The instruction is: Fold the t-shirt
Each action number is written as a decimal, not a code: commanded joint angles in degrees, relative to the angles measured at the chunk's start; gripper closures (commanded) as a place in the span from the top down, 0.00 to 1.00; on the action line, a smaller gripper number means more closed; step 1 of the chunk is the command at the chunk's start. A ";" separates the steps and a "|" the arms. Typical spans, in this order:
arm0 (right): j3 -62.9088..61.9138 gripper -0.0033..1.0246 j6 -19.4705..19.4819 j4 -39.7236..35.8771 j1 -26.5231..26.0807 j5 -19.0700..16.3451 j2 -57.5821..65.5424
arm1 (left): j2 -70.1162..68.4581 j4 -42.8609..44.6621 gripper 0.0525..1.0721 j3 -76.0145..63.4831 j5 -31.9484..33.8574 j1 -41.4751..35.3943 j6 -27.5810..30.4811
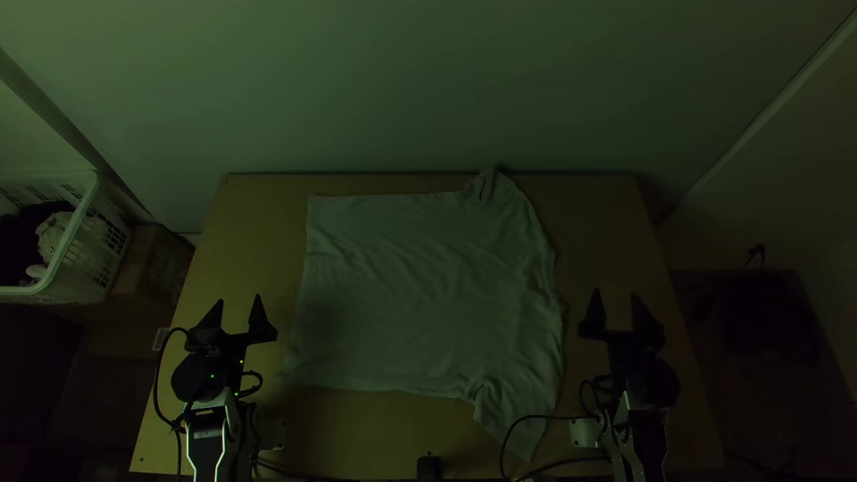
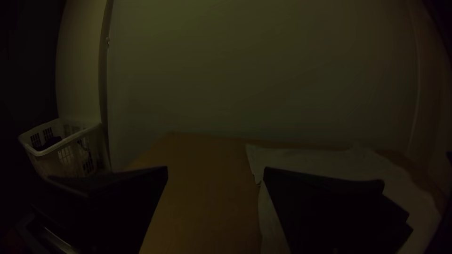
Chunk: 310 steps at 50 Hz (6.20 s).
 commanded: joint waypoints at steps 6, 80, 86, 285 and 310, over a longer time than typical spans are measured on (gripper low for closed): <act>-0.82 0.95 -0.04 -1.02 -0.07 0.56 -0.21 | -0.32 -2.75 0.96 -2.03 1.24 -1.43 0.55; 38.29 0.95 1.72 9.36 2.92 0.21 49.36 | 37.83 4.45 0.96 31.90 1.24 -6.53 2.22; 44.18 0.95 1.63 9.36 3.88 0.21 55.87 | 47.58 3.05 0.96 39.81 1.33 -7.14 2.13; 109.92 0.42 18.51 -37.67 7.05 -5.68 133.82 | 128.97 -25.96 0.02 111.00 0.54 -9.52 -2.18; 109.84 0.03 15.17 -33.62 9.68 -2.87 133.12 | 126.16 -25.43 0.02 107.84 1.86 -9.17 -2.88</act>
